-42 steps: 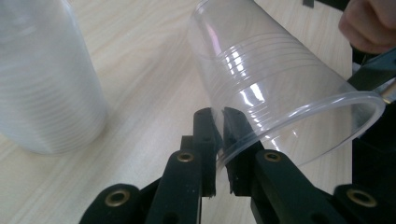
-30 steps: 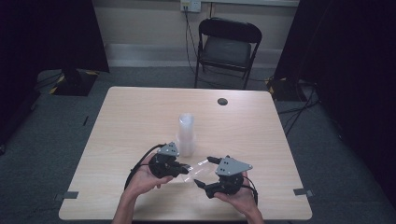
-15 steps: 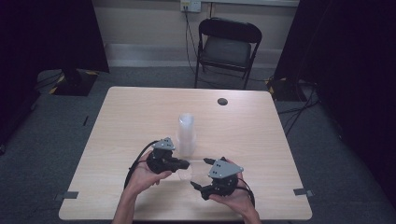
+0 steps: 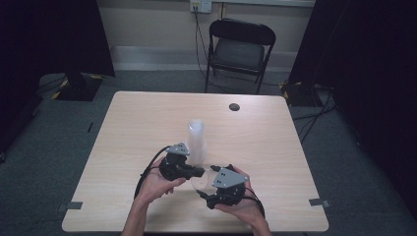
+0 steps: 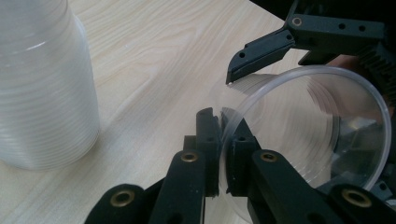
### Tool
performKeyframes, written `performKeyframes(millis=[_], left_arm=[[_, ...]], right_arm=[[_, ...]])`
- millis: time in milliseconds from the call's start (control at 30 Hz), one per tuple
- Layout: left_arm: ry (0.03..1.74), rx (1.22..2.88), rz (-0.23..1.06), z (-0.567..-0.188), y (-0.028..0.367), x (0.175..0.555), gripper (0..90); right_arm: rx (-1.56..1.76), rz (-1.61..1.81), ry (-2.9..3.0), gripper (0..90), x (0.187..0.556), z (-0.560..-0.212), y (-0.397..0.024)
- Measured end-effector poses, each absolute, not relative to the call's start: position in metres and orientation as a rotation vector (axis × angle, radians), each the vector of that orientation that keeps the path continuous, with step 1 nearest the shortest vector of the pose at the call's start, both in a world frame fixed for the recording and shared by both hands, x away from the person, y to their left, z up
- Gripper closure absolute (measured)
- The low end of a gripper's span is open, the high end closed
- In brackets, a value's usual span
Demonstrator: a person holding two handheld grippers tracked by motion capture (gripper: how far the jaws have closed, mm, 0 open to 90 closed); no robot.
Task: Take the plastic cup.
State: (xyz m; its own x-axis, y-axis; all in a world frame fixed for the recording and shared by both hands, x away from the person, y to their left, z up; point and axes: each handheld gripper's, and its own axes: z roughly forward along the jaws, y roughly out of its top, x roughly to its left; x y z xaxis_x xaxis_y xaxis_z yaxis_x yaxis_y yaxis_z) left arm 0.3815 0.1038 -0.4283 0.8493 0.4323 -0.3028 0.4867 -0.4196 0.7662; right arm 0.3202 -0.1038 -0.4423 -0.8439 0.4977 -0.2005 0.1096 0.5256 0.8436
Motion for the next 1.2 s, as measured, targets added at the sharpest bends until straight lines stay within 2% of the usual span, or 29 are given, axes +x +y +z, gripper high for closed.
performKeyframes(millis=[667,1200], left_arm=[[0.682,2.102,-0.088,-0.43,0.096,0.382,85.1],[0.712,2.096,-0.103,-0.431,0.097,0.382,83.9]], right_arm=[[0.387,1.158,2.316,24.7,0.317,-0.44,-0.09],[0.319,1.131,2.284,28.6,0.314,-0.437,-0.085]])
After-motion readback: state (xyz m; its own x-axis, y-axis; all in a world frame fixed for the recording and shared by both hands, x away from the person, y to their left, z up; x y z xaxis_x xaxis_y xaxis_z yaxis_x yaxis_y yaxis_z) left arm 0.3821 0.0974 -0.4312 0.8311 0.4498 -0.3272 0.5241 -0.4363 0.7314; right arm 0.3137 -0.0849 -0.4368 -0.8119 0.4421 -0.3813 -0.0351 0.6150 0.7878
